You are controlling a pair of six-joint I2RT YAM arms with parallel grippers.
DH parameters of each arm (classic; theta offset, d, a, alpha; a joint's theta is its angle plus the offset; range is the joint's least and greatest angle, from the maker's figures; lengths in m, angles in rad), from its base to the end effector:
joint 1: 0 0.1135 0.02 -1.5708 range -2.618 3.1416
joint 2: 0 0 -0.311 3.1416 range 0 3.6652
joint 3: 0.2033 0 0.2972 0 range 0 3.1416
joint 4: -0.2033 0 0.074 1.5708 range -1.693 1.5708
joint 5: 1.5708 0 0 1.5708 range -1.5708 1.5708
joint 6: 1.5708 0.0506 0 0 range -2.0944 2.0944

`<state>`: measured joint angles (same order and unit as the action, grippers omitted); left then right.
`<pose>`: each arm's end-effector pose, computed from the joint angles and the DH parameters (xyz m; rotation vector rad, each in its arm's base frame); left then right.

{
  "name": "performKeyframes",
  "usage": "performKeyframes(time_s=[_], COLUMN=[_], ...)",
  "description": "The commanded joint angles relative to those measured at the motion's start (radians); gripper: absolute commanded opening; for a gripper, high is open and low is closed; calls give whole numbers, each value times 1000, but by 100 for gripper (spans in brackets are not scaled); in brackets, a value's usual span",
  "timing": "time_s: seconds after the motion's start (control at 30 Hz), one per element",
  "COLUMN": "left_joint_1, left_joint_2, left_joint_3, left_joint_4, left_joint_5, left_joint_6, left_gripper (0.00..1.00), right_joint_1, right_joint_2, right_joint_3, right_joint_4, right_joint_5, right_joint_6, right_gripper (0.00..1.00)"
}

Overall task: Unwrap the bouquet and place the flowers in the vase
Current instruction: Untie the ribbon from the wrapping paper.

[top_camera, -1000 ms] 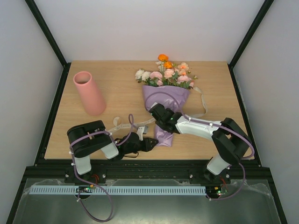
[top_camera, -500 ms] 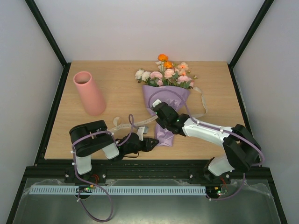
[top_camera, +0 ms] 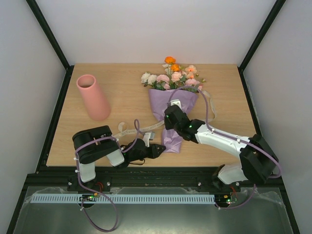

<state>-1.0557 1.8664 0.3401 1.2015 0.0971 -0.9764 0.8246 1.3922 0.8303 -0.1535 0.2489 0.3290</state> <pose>0.1442 -0.2647 0.0832 0.1626 2.1774 -1.3885 0.2372 0.2382 0.2345 -0.4326 2.2394 0.3273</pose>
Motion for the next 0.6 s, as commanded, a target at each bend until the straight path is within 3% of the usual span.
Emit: performKeyframes(time_s=[0.0, 0.27, 0.57], left_joint_1=[-14, -18, -21], left_joint_2=[22, 0, 13], left_joint_3=[-14, -6, -10], left_joint_4=[-22, -50, -24], left_joint_5=[3, -5, -2], left_joint_6=[5, 18, 9], left_gripper=[46, 46, 47], right_joint_1=[-20, -30, -41], right_joint_2=[-60, -220, -162], right_joint_3=[-40, -254, -337], right_joint_4=[57, 320, 511], right_joint_5=[-21, -53, -174], right_joint_6=[381, 714, 843], right_gripper=[45, 57, 64])
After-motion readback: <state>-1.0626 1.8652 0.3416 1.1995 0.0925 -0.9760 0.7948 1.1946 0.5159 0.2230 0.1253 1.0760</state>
